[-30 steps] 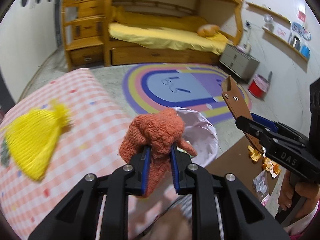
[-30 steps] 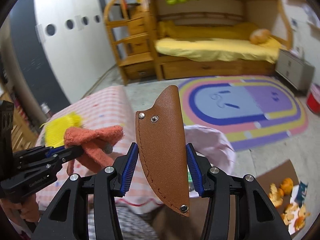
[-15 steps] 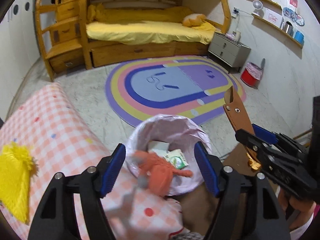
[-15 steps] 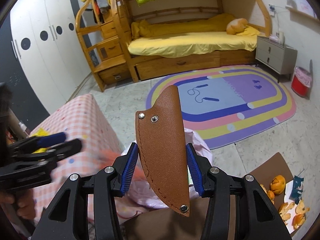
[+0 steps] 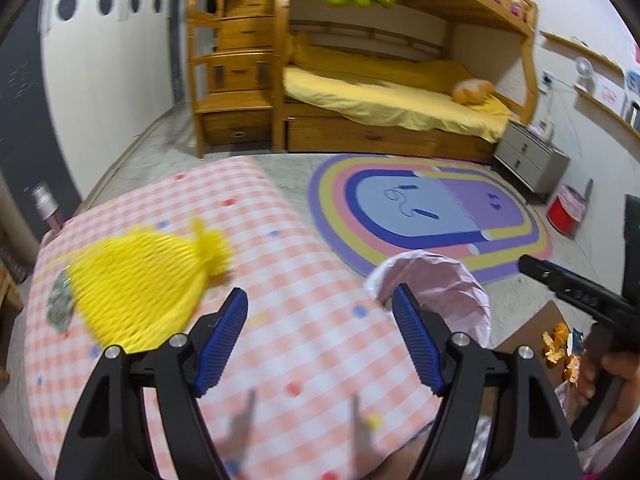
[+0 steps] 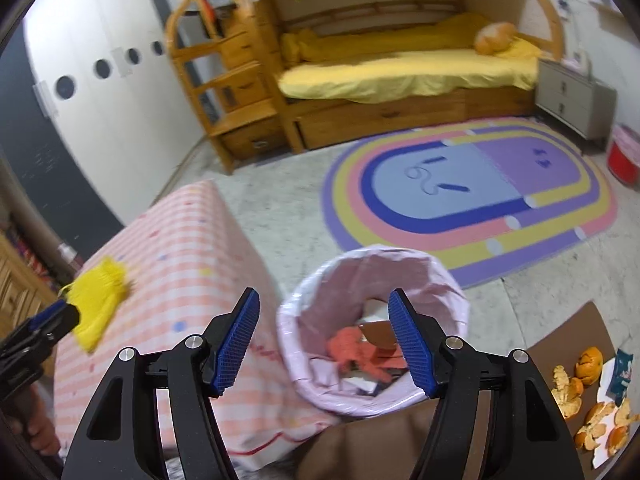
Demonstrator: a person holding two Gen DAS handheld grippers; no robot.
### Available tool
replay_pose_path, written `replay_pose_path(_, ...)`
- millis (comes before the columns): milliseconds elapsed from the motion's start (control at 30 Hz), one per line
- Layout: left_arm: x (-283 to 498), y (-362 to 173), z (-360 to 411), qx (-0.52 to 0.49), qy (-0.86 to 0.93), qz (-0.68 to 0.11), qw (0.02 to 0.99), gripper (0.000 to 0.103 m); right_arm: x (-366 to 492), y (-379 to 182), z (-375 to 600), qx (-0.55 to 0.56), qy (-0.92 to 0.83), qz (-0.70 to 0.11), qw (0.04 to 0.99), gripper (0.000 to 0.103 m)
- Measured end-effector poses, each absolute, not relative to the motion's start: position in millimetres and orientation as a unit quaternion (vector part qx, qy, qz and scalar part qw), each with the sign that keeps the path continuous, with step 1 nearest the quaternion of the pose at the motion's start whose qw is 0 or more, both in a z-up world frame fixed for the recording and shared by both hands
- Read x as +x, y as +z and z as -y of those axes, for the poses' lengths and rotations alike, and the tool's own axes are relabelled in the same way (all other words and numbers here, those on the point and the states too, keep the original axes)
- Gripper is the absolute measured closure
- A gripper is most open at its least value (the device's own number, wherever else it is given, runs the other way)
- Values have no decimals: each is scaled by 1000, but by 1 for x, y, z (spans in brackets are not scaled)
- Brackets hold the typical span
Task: Collect trash
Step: 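Carry glove and sheath over the pink bin and open both tools, then grasp the yellow foam fruit net with the right tool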
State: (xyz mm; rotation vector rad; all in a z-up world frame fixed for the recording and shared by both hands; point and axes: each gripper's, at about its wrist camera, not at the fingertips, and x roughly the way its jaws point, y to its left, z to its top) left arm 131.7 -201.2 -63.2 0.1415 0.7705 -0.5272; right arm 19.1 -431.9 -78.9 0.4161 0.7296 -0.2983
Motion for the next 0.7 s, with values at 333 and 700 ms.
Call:
replay_pose_path(333,102,-49,99,47,-158,-349,922,29,46,-42,312,117,-17,-361,925,36)
replay_pose_path(700,100,-62,-15,6,-26,-357,934,22,89,-44,183,22,90,-395,914,30)
